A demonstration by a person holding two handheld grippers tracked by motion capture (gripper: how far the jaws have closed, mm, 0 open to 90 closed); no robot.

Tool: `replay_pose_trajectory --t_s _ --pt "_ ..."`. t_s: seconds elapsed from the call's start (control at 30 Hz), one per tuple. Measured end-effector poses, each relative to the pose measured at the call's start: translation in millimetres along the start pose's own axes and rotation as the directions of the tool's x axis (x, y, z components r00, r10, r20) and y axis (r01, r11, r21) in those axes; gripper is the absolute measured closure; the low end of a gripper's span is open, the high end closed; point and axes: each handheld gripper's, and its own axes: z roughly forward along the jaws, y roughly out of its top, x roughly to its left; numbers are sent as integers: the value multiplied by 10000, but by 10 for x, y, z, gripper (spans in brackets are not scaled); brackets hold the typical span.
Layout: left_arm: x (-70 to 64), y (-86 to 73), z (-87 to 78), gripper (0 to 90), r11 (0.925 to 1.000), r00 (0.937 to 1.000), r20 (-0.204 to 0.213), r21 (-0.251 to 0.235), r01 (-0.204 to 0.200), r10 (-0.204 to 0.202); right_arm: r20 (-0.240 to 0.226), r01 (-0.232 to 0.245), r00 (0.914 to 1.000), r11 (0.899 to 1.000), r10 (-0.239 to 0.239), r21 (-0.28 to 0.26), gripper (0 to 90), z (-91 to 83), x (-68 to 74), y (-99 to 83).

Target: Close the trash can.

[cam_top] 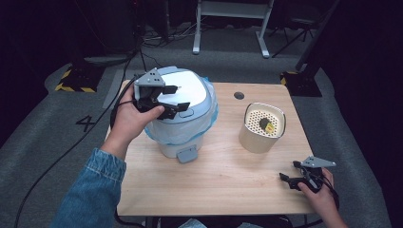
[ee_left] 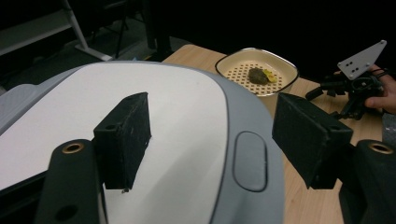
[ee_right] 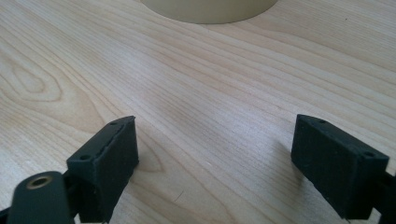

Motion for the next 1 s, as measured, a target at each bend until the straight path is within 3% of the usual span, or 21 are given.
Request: replay_pose_trajectory --t_s 0.2,0.3,0.47,0.63,0.77,1.0 --pt "-225 -59 -143 259 9998 9999 25 -192 108 -107 -2 0 10000 10000 0 3 148 0 0 0" --pt "-309 -120 -198 255 9997 9996 -201 -72 212 -213 -2 -1 10000 10000 1 4 148 0 0 0" --pt "-420 -243 -264 239 9998 9986 -511 147 -103 110 -2 -2 10000 10000 2 5 148 0 0 0" --pt "-507 -367 -309 233 9996 9988 -465 225 -144 155 -1 1 10000 10000 -1 5 148 0 0 0" --pt "-588 -573 -333 229 9986 9985 -536 526 -92 120 -1 -1 10000 10000 1 5 148 0 0 0" --pt "-607 -921 -326 228 9973 9973 -727 724 119 -66 -2 0 10000 10000 0 3 148 0 0 0"
